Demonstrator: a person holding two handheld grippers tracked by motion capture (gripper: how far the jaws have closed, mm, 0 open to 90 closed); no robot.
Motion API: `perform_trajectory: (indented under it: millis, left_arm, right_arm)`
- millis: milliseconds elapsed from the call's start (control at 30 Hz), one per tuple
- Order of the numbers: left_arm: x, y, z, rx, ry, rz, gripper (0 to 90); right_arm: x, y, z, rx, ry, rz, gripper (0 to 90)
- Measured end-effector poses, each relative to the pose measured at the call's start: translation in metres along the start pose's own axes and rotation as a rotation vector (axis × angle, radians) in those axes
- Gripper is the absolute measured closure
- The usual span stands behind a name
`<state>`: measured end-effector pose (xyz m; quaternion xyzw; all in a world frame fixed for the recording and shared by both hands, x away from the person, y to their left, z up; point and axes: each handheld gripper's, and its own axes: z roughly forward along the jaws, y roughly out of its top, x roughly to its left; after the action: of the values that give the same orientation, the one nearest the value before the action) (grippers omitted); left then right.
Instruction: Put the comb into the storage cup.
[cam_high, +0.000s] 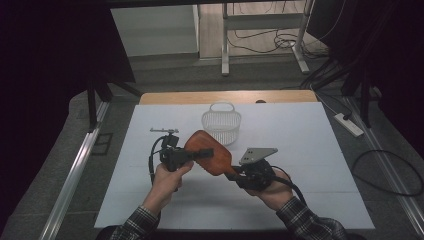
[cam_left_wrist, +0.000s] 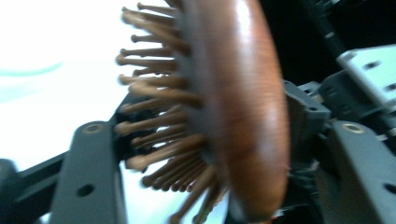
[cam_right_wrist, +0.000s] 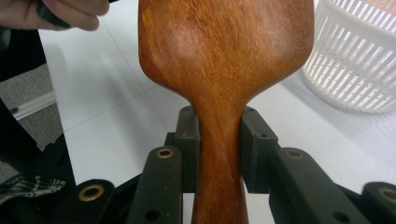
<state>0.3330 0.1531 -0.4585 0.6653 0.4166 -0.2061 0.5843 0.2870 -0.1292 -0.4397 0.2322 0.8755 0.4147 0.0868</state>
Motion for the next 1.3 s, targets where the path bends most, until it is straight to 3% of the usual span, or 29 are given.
perform_trajectory:
  millis: [67,333,533,733,867,1067,1200,1300]
  left_arm:
    - [0.002,0.0,-0.001,-0.006,-0.029,-0.013,45.5]
    - [-0.001,0.0,-0.001,0.012,-0.023,0.013,53.3]
    - [-0.016,0.002,-0.001,0.018,0.02,0.11,54.8]
    - [-0.017,0.002,0.0,0.01,0.037,0.114,54.6]
    - [-0.02,0.001,-0.004,-0.012,0.087,0.142,54.5]
    - [-0.024,0.002,-0.008,-0.027,0.117,0.168,54.3]
    - [-0.024,0.002,-0.01,-0.036,0.134,0.175,54.1]
    - [-0.025,0.003,-0.012,-0.042,0.144,0.175,54.0]
  right_arm:
    - [0.0,0.0,0.002,0.01,0.007,-0.001,71.9]
    - [0.0,-0.001,0.01,0.051,-0.015,-0.029,71.7]
    - [0.001,-0.001,0.012,0.048,-0.02,-0.044,69.9]
    - [-0.001,-0.002,0.014,0.064,-0.012,-0.037,54.4]
    - [-0.001,-0.002,0.015,0.073,-0.018,-0.045,45.2]
    - [-0.006,-0.002,0.01,0.05,-0.01,-0.015,36.0]
    - [-0.008,-0.003,0.005,0.043,-0.03,-0.012,30.1]
    - [-0.01,-0.003,0.002,0.047,-0.014,0.009,26.1]
